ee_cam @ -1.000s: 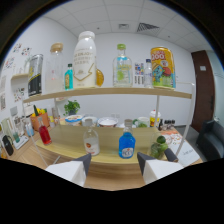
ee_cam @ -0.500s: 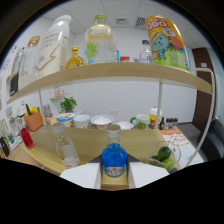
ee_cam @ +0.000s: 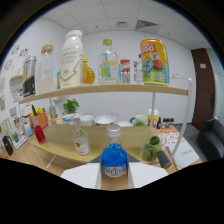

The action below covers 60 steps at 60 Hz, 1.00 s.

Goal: Make me a cup of Mount Fuji.

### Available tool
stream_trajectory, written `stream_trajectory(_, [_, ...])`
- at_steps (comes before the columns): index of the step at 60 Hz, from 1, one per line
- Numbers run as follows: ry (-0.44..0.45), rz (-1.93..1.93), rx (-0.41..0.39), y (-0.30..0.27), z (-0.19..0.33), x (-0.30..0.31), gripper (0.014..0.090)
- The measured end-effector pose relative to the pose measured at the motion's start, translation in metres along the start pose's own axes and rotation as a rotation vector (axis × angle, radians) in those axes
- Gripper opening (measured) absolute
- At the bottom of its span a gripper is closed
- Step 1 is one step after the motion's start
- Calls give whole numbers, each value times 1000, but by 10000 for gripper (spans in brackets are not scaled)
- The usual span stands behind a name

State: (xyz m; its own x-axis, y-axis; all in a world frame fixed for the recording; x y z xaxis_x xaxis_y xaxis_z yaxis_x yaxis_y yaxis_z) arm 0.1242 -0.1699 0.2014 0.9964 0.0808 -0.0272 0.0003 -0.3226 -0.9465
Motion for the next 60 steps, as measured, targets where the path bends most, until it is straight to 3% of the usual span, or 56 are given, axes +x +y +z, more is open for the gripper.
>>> stream_trajectory(12, [-12,31,-87,73,-33,-12,351])
stream_trajectory(20, [63,-155,-136,108,-33,-6,348])
stream_trajectory(41, [210,-1118,-119,85,-15,-3,346])
stream_trajectory(60, [255,-1795,-160,82,-6,-10,349])
